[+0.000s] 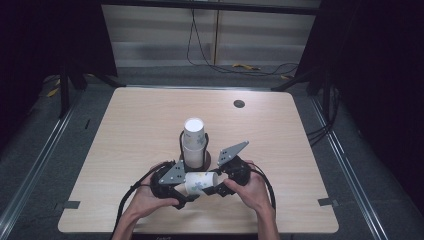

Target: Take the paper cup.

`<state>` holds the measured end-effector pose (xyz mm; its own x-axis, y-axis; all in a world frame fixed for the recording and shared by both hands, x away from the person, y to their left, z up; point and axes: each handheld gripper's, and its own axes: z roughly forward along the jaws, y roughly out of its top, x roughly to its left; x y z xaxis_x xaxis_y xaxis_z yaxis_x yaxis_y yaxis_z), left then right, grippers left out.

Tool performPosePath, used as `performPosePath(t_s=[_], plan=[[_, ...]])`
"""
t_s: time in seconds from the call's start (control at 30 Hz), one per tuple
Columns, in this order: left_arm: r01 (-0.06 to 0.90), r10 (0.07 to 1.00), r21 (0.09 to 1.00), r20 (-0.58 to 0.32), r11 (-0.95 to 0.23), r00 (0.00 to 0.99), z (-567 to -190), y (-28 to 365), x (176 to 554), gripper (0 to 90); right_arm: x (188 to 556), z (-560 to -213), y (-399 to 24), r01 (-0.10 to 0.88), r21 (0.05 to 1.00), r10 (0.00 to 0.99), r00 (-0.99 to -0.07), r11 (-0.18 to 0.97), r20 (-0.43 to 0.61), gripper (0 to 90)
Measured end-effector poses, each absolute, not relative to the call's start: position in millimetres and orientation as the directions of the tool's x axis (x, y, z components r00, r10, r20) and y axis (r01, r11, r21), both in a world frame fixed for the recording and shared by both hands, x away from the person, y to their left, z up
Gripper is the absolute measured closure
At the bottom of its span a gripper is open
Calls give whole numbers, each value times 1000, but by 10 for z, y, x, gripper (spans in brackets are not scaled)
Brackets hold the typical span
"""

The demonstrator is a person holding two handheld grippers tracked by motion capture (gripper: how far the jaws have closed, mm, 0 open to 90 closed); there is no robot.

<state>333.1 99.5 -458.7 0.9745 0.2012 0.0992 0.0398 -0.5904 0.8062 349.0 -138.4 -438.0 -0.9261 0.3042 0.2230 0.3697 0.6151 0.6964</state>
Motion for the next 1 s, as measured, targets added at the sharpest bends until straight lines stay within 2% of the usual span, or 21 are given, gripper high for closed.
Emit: performPosePath(t_s=[0.4,0.7,1.0], plan=[[89,255,882,36,-462,966,-4666,1104,3306,162,3461,-4478,-1531,398,746,346,-908,534,237,362],[97,273,903,23,-419,962,-4690,1152,3286,160,3407,-4589,-1619,401,785,359,-901,472,245,362],[137,294,926,-29,-353,955,-4712,1197,3300,158,3359,-4640,-1726,404,827,366,-892,391,263,363]])
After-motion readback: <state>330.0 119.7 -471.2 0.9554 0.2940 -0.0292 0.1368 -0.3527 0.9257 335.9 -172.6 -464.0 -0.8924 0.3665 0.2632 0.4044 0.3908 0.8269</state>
